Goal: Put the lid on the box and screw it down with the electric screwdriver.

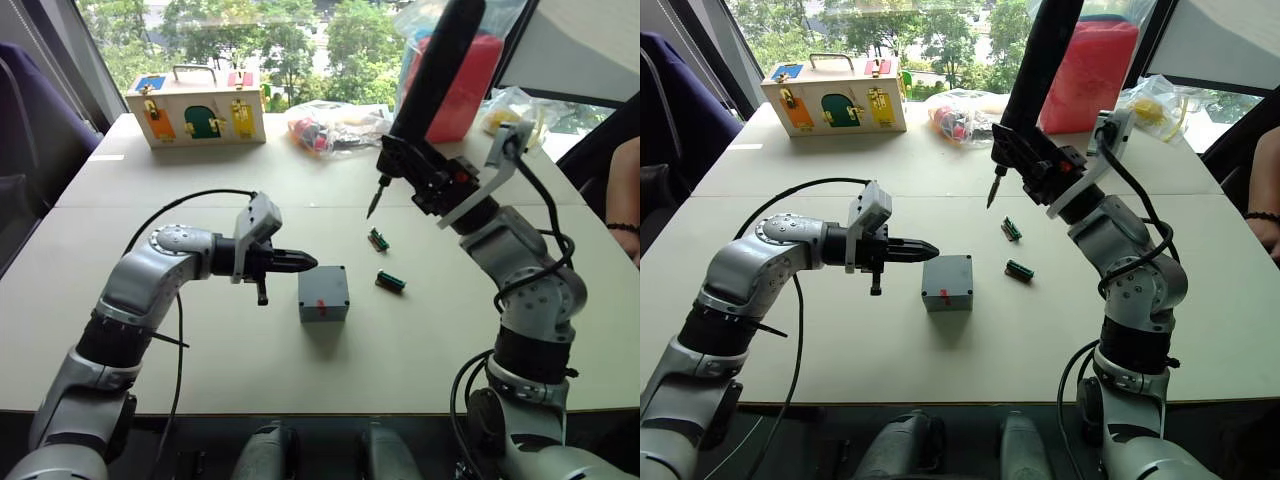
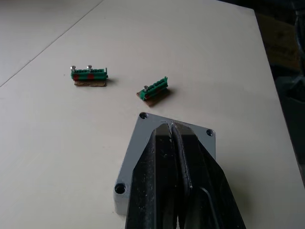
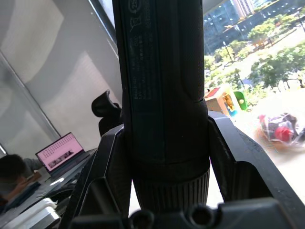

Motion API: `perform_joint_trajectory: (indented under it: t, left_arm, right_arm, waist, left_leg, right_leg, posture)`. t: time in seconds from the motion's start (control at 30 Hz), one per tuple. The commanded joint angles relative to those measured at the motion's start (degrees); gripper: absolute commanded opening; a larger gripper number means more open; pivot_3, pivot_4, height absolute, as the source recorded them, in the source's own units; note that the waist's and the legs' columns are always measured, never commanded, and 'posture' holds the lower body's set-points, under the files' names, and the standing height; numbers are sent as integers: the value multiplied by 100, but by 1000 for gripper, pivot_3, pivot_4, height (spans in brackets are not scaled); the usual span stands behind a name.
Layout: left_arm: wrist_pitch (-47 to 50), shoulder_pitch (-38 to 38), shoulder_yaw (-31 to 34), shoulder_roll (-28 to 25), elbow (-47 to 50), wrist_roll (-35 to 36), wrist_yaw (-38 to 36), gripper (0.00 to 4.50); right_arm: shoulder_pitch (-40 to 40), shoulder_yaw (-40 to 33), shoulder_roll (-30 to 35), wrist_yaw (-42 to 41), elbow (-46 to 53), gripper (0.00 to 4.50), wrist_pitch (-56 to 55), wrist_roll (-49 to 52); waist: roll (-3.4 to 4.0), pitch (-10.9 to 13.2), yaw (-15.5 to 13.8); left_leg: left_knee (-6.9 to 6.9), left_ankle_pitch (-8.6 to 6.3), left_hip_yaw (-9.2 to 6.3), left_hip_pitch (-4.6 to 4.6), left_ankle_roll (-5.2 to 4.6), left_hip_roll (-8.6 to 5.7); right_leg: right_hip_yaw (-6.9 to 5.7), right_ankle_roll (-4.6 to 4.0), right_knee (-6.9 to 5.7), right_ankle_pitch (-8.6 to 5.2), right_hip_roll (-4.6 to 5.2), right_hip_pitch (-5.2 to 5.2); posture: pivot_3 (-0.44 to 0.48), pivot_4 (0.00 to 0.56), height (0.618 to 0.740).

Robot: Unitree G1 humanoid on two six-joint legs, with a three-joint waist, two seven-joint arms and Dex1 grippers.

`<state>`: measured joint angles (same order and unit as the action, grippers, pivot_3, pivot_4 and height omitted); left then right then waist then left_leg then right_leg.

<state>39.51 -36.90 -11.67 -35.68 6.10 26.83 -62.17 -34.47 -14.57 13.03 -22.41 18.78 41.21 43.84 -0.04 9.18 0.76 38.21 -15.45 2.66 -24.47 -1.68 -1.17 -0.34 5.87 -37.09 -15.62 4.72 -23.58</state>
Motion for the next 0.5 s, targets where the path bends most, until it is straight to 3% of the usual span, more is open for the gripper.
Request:
perform_joint_trajectory:
  t: [0.03, 0.17, 0.5]
  left_arm:
    - [-358, 38, -201, 23, -82, -308, -71, 0]
    - [-521, 244, -309, 125, -183, -499, 23, 0]
    - [-601, 584, -344, 192, -30, -691, 153, 0]
  right_arm:
    - [252, 562, -159, -181, 446, 1849, -532, -255]
    - [517, 1176, -256, -395, 364, 1849, -929, -651]
    - [824, 1363, -173, -428, 191, 1849, -1345, -1102]
  waist:
    - [0, 0, -3]
    - [0, 0, 3]
    - [-3, -1, -6]
  left_leg:
    - [0, 0, 0, 0, 0, 0]
    - [0, 0, 1, 0, 0, 0]
    - [3, 0, -1, 6, -1, 0]
  right_leg:
    - [0, 0, 0, 0, -1, 0]
    - [1, 0, 0, -1, -1, -1]
    - [1, -1, 2, -1, -1, 4]
  posture:
    - [0, 150, 740]
    - [0, 150, 740]
    - [0, 150, 740]
